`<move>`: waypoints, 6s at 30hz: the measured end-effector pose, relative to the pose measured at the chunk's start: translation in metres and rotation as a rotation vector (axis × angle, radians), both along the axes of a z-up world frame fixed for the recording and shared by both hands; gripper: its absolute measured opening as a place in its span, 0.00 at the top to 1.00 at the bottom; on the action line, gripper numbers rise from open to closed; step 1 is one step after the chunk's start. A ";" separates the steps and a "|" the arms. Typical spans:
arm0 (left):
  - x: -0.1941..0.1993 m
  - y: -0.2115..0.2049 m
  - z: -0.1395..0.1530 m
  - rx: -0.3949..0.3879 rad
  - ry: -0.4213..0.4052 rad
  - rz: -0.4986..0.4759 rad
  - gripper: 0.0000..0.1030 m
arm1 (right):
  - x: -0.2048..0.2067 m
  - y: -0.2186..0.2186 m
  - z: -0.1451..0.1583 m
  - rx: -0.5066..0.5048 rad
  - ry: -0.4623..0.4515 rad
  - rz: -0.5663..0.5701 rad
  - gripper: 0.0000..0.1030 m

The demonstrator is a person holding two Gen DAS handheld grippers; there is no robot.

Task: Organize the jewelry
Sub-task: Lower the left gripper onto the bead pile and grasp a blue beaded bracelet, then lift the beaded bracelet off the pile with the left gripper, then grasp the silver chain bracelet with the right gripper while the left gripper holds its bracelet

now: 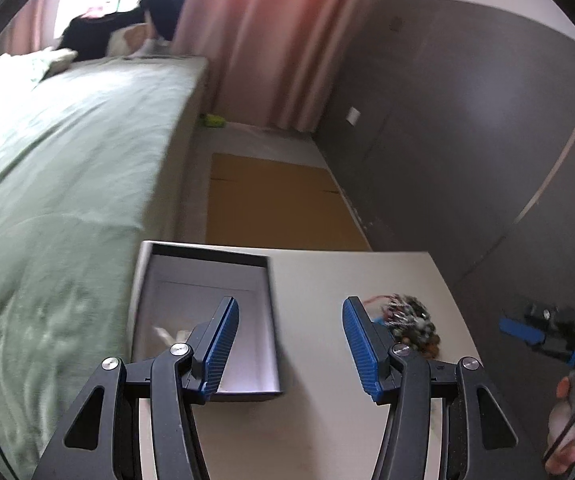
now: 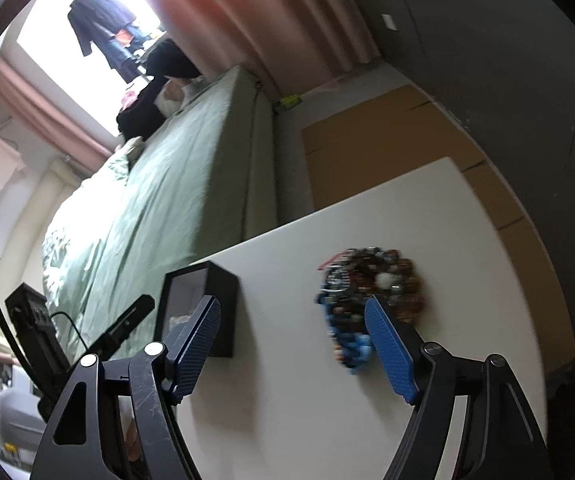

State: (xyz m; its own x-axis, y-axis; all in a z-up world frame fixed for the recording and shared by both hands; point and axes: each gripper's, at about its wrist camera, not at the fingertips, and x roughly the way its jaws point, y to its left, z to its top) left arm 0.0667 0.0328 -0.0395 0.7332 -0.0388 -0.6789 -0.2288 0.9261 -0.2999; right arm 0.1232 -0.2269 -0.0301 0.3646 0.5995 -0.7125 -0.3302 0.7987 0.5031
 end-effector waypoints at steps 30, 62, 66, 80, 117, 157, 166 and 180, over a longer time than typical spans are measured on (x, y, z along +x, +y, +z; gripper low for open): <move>0.080 -0.164 -0.034 0.177 0.177 -0.364 0.80 | 0.046 -0.126 -0.024 0.098 0.145 -0.226 0.27; 0.131 -0.156 -0.060 -0.070 0.249 -0.284 1.00 | 0.051 -0.156 -0.029 0.160 0.167 -0.273 0.27; 0.122 -0.151 -0.043 -0.078 0.205 -0.290 1.00 | 0.051 -0.149 -0.028 0.152 0.167 -0.261 0.27; 0.133 -0.159 -0.065 -0.005 0.350 -0.325 0.98 | 0.050 -0.137 -0.029 0.153 0.170 -0.249 0.27; 0.115 -0.165 -0.029 0.150 0.262 -0.375 0.90 | 0.049 -0.145 -0.026 0.125 0.161 -0.246 0.27; -0.010 0.018 0.021 -0.140 -0.035 -0.087 0.90 | 0.055 0.027 -0.084 0.014 0.257 -0.041 0.55; -0.020 0.041 0.023 -0.162 -0.042 -0.057 0.90 | 0.063 0.040 -0.094 -0.073 0.223 -0.105 0.60; -0.033 0.052 0.029 -0.167 -0.051 -0.036 0.90 | 0.062 0.038 -0.085 -0.149 0.173 -0.106 0.76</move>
